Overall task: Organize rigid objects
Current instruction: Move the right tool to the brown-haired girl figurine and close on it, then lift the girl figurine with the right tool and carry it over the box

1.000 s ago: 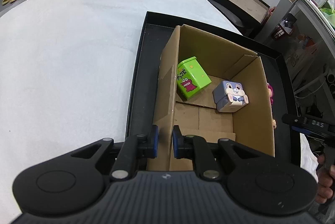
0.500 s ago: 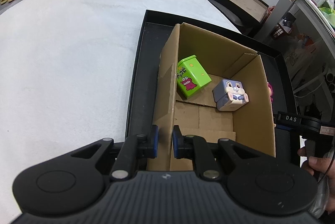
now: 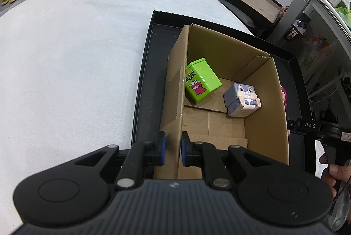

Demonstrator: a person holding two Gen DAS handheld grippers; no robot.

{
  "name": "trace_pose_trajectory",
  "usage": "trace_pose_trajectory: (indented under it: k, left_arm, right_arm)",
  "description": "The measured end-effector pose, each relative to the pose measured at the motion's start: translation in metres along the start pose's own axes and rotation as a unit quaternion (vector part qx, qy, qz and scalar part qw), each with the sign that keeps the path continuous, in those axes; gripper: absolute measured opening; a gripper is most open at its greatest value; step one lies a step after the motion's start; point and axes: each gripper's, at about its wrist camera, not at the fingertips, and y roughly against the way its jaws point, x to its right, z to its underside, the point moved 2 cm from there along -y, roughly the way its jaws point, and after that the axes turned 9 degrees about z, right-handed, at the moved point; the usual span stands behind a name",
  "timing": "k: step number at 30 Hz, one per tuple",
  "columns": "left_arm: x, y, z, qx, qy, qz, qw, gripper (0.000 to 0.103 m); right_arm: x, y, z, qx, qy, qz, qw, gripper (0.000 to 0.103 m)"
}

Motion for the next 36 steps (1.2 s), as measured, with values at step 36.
trace_pose_trajectory:
  k: [36]
  left_arm:
    - [0.0, 0.0, 0.0, 0.001, 0.002, -0.003, 1.0, 0.013]
  right_arm:
    - [-0.008, 0.047, -0.006, 0.031, 0.024, -0.006, 0.999, 0.036]
